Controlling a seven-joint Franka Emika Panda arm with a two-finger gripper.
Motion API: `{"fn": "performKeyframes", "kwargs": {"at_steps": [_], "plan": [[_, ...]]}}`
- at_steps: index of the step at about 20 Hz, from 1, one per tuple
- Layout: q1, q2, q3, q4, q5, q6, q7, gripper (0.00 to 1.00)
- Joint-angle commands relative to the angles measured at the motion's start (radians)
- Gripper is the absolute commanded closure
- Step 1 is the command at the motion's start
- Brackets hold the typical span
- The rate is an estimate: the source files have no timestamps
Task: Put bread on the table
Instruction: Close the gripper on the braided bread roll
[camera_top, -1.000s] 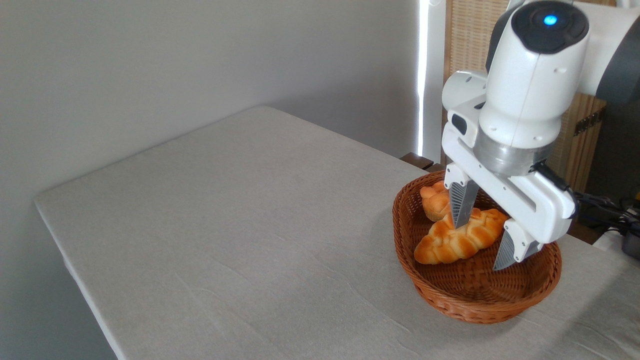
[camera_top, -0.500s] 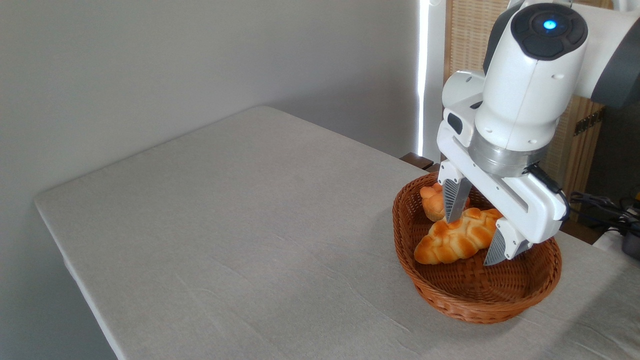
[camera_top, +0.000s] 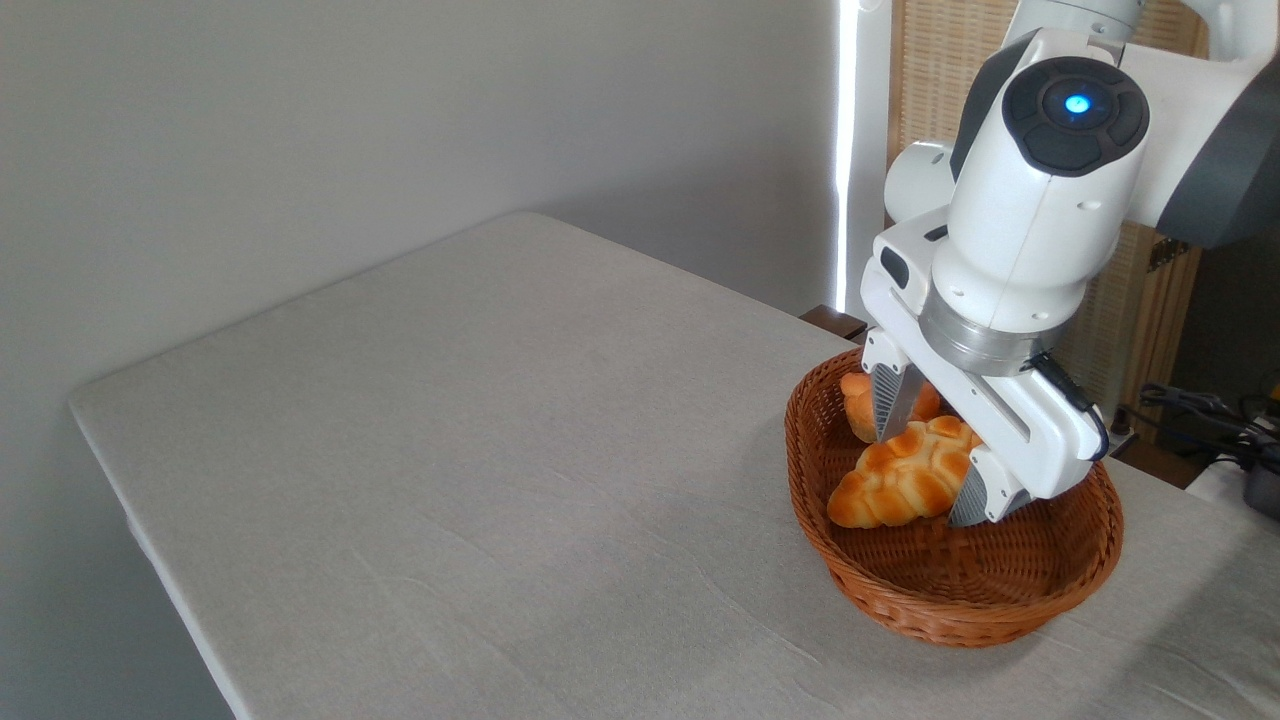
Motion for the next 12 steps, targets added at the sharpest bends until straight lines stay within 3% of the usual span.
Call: {"fn": "performKeyframes", "kwargs": {"at_steps": [1, 5, 8, 10, 12], "plan": [[-0.005, 0.013, 0.003, -0.007, -0.015, 0.002, 0.005, 0.00], [-0.005, 0.019, 0.003, -0.034, -0.018, 0.022, 0.003, 0.00], [-0.005, 0.031, 0.004, -0.062, -0.049, 0.047, 0.003, 0.03], [-0.005, 0.033, 0.003, -0.062, -0.049, 0.047, 0.003, 0.13], [-0.008, 0.033, 0.003, -0.061, -0.049, 0.045, 0.005, 0.37]]}}
